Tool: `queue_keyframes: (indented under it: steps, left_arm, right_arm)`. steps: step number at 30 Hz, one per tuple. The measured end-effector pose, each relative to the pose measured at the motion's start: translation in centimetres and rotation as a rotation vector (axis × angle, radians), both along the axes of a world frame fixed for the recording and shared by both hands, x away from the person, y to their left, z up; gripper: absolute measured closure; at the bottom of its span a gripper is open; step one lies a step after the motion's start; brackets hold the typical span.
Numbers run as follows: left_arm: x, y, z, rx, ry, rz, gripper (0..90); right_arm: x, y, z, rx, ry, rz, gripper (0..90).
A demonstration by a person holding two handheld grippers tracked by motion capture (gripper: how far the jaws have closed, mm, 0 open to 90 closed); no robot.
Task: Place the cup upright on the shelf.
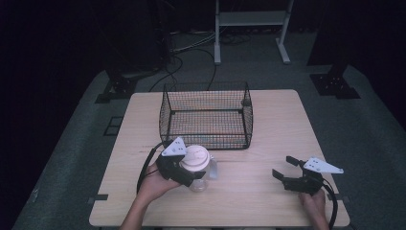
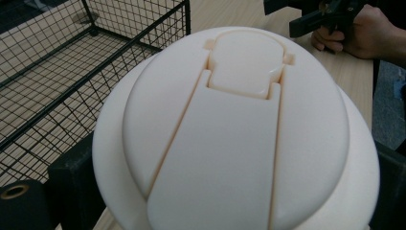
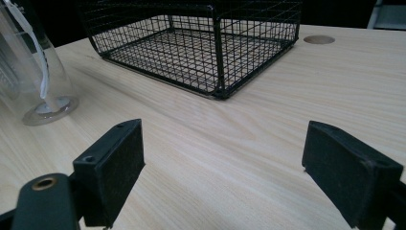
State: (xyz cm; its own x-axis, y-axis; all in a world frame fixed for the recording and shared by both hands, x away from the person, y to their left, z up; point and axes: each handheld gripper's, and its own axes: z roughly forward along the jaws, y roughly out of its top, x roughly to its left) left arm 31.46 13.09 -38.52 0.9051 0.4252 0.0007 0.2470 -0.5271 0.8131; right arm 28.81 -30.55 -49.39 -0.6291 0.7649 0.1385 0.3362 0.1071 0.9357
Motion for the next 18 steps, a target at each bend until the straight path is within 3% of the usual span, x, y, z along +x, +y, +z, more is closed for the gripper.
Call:
queue_keyframes:
  steps: [5,6,10,18]
  left_arm:
    - [0.1,-0.7,1.2,0.006,-0.004,-0.020,4.9]
    - [0.2,-1.1,1.7,0.034,-0.011,-0.032,5.0]
    - [0.7,-1.6,2.3,0.063,-0.009,-0.047,5.0]
    - [2.2,-2.2,4.5,0.058,0.004,-0.071,5.0]
  right_arm:
    - [0.0,0.0,0.0,0.002,-0.001,0.000,13.4]
    - [0.0,0.0,0.0,0.004,-0.001,-0.002,13.4]
    - [0.0,0.0,0.0,0.004,-0.001,-0.004,13.4]
    - [0.1,-0.1,0.0,0.013,-0.003,-0.007,13.4]
